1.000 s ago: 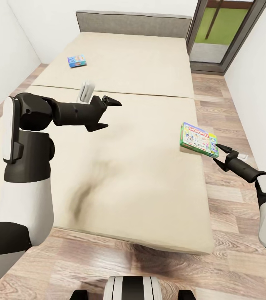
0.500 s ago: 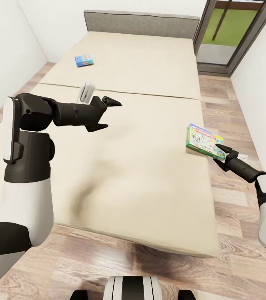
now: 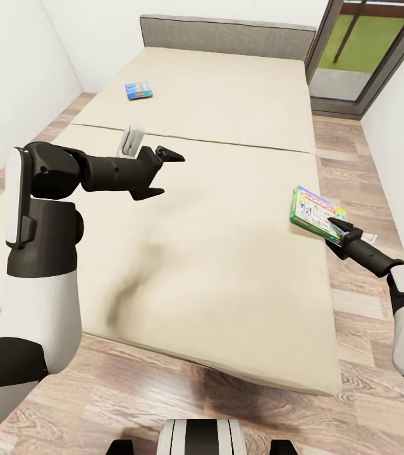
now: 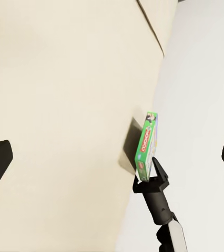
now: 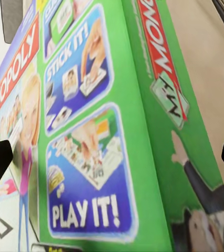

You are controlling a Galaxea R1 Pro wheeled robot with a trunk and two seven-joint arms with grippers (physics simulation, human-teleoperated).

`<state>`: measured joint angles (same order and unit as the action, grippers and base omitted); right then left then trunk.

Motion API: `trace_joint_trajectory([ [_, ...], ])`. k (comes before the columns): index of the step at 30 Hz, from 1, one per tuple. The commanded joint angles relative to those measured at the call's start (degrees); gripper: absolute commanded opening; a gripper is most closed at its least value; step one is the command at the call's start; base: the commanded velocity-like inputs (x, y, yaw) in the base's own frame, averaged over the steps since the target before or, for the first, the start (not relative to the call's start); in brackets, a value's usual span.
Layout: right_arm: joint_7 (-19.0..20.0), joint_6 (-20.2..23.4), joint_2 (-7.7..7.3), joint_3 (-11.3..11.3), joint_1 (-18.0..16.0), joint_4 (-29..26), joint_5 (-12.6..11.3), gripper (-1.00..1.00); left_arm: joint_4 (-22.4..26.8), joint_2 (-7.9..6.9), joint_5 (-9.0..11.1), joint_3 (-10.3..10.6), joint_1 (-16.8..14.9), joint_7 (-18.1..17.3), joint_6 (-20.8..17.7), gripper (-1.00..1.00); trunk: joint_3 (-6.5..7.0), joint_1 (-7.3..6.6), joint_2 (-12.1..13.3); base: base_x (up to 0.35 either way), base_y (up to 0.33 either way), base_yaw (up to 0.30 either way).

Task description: Put all the toys in the child's room - the three board games (two on the bed and one on the table), the two jigsaw puzzles on the table, and the tennis ball on the table - inside the toy box on the table in the child's room.

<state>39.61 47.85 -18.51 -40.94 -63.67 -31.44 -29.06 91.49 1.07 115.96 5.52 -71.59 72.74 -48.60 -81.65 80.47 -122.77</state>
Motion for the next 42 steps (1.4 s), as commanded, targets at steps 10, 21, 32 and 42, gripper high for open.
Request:
trace_joint_trajectory([
  [10, 0.1, 0.2, 0.33, -0.1, 0.0, 0.0, 0.6, 1.00, 0.0, 0.07, 0.3, -0.1, 0.0, 0.6, -0.4, 1.00, -0.03, 0.00, 0.0, 0.000, 0.000, 0.011],
  [21, 0.1, 0.2, 0.50, 0.0, 0.0, -0.3, 0.6, 1.00, 0.0, 0.07, 0.3, -0.1, 0.0, 0.6, -0.4, 1.00, -0.03, 0.00, 0.0, 0.000, 0.000, 0.002],
  [32, 0.1, 0.2, 0.80, 0.3, -0.2, -0.6, 0.7, -1.00, -0.1, 0.27, 0.3, -0.1, 0.0, 0.6, -0.4, 1.00, -0.03, 0.00, 0.0, 0.000, 0.000, 0.000],
  [42, 0.0, 0.3, 0.85, 0.3, -0.4, -1.6, 0.7, -1.00, -0.1, 0.34, 0.3, -0.1, 0.0, 0.6, -0.4, 1.00, -0.03, 0.00, 0.0, 0.000, 0.000, 0.000],
])
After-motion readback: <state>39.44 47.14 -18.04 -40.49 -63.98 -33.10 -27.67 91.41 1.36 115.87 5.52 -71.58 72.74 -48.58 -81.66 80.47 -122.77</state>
